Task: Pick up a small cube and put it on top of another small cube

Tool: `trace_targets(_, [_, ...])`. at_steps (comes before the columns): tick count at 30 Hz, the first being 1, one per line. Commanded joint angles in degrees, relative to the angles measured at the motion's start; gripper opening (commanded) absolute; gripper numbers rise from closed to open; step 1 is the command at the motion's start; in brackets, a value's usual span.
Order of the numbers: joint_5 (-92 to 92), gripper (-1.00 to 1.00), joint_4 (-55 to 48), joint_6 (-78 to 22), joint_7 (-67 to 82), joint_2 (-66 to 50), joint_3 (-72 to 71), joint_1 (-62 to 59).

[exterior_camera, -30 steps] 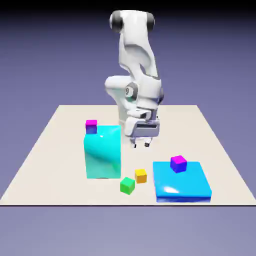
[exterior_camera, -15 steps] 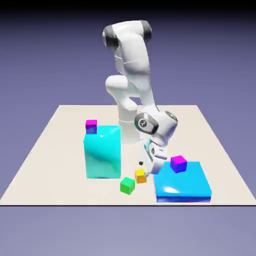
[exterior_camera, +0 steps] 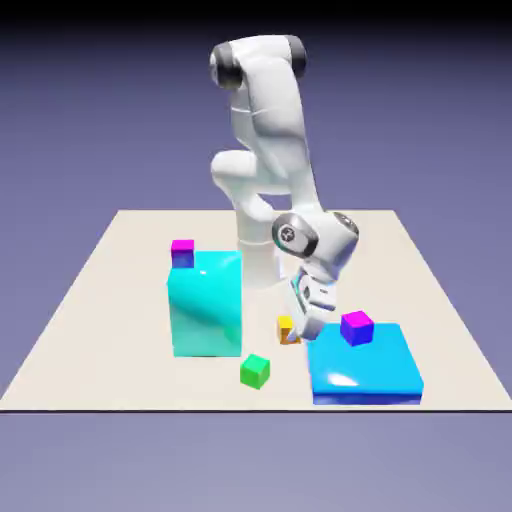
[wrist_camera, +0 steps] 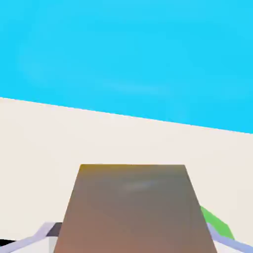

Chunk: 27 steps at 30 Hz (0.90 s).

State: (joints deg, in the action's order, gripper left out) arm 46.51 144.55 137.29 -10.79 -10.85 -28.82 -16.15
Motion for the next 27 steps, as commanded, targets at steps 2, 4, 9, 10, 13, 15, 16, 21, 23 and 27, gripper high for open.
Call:
trace_targets(2, [-4.9,-1.0,-3.6,-3.5,-1.5,-0.8,2.2,0.8])
trace_targets(4, [-9.8,-1.0,-7.2,-7.1,-2.9,-1.6,4.4,1.7])
trace_targets(9, [-19.0,-1.0,-13.8,-13.6,-5.6,-3.1,8.5,3.2])
trace_targets(10, [-19.5,-1.0,-13.7,-12.8,-5.2,-3.5,10.6,5.1])
trace_targets(13, [-20.9,-1.0,-13.1,-10.6,-4.2,-4.7,16.8,11.0])
trace_targets(15, [-21.9,-1.0,-12.8,-9.1,-3.6,-5.5,20.9,14.8])
trace_targets(16, [-22.4,-1.0,-12.6,-8.3,-3.3,-5.9,23.0,16.8])
trace_targets(21, [-24.7,-1.0,-11.7,-4.5,-1.6,-7.9,33.4,26.5])
trace_targets(23, [-25.7,-1.0,-11.3,-3.0,-0.9,-8.7,37.5,30.3])
trace_targets(27, [-27.0,1.0,-10.8,-0.9,0.0,-9.9,43.4,35.8])
